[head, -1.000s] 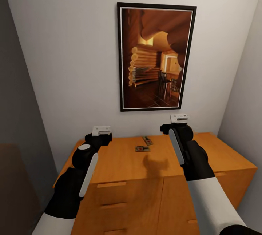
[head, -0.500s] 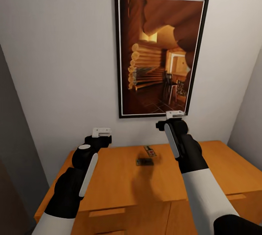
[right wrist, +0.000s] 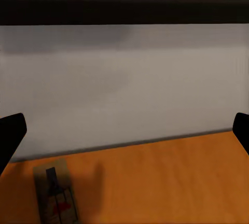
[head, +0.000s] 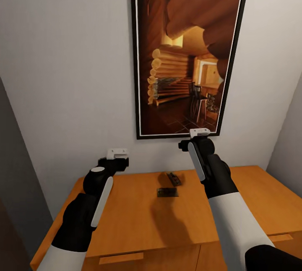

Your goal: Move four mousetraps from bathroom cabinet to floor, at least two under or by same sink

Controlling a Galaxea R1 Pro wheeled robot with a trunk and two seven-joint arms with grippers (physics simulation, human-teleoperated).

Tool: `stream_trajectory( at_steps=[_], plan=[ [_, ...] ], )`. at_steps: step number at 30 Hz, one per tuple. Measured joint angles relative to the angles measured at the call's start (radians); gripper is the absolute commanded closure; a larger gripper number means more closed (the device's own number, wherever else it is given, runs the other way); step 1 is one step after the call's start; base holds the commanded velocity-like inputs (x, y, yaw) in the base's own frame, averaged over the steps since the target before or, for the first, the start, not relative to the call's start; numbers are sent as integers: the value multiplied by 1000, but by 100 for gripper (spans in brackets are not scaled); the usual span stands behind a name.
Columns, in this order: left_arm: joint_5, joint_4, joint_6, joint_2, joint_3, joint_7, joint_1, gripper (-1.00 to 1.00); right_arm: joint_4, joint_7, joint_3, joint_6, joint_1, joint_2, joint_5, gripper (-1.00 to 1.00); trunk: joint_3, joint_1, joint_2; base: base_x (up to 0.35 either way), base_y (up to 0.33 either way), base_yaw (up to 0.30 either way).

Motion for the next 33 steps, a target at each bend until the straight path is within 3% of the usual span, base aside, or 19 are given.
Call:
stream_trajectory(
  at_steps=[5,9,14,33],
  plan=[
    [40,16,53,2,0,-3,0,-100,1,0,0,0,0,1,0,-100,0,0,0,4,0,0],
    [93,22,97,7,0,-3,1,-100,1,0,-1,0,0,3,0,-100,0,0,0,1,0,0],
    [125,25,116,14,-1,-3,1,-100,6,0,-2,0,1,17,-3,-100,0,0,0,0,0,0],
    [132,26,122,18,-1,-2,1,-100,104,47,-3,0,1,28,-1,-100,0,0,0,0,0,0]
  ],
)
